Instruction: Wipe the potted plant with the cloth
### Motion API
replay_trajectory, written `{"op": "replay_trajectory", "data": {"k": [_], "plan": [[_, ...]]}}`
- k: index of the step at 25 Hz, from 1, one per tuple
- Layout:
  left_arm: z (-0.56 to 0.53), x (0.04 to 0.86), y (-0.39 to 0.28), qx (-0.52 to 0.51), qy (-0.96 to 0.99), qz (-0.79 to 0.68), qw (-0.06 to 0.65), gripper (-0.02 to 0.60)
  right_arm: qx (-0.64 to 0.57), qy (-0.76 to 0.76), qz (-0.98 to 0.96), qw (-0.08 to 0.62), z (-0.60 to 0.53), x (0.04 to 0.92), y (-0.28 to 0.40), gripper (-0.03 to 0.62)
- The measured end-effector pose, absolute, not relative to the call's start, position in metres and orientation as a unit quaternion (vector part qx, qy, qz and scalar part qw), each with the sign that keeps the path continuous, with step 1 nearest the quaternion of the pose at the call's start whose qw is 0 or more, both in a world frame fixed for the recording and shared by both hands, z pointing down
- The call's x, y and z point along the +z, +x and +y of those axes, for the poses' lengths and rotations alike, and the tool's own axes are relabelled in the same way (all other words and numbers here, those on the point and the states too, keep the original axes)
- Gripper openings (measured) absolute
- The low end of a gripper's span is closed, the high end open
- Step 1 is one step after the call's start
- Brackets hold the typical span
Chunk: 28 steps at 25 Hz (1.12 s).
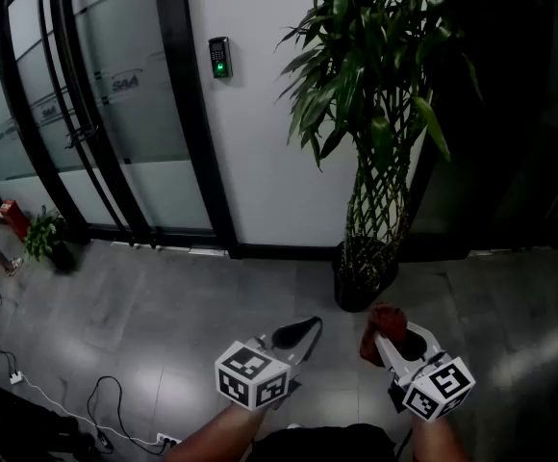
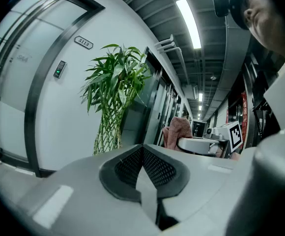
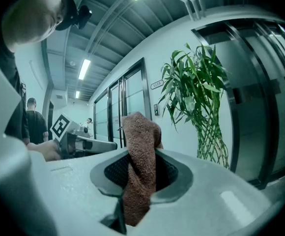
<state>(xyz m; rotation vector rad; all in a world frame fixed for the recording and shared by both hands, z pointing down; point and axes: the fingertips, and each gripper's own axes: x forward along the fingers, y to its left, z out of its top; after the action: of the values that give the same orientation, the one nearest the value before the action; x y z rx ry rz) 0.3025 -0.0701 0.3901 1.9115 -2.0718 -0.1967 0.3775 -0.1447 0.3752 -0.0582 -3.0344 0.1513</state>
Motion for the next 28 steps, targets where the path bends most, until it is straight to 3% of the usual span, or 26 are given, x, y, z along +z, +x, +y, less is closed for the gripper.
{"op": "replay_trajectory", "data": {"k": [17, 28], "plan": [[-0.084, 0.384, 0.212, -0.064, 0.672, -0.724, 0.143, 0.018, 0.046, -0.024, -0.998, 0.040, -0.160, 0.376, 0.289, 0.075], [-0.165, 0.313, 0.134, -0.048, 0.708, -0.702, 0.065, 0.048, 0.026, -0.017, -0.999, -0.018, -0.222, 0.337, 0.203, 0.075]]}}
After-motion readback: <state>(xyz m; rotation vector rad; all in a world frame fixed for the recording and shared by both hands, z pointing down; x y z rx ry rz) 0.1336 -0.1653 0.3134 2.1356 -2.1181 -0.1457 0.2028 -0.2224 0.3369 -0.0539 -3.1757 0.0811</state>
